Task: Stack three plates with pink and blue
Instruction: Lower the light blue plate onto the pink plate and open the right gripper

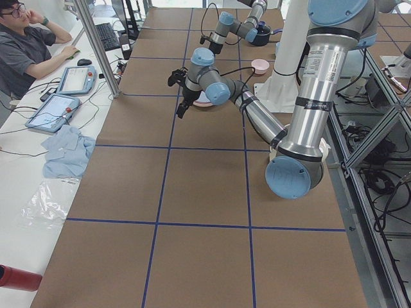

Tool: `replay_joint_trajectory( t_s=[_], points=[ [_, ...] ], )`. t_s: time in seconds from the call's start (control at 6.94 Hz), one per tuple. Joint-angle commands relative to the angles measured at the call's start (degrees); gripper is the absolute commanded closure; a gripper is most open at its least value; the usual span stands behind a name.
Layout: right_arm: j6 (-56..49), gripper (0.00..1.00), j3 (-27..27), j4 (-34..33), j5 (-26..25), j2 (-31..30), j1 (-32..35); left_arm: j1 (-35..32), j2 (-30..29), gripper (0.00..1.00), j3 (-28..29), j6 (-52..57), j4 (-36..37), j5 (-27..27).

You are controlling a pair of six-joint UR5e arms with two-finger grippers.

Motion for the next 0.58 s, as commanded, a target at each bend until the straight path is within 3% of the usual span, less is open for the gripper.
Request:
replay_joint_trajectory(
  t_s=[0.0, 0.14, 0.43],
  points=[
    [0.0, 0.01, -0.5, -6.4, -1.8, 4.4, 1.3, 0.0, 0.1, 0.00, 0.0, -0.1, -0.1, 0.0],
    [-0.1, 0.01, -0.4, -8.5, -0.8, 5.1, 3.1, 0.0, 0.1, 0.00, 0.1, -0.2, -0.1, -0.1],
    [-6.8, 0.01, -0.1, -17.1, 11.2, 4.7, 12.5, -0.2, 1.5, 0.00, 0.1, -0.9, -0.1, 0.1]
  ],
)
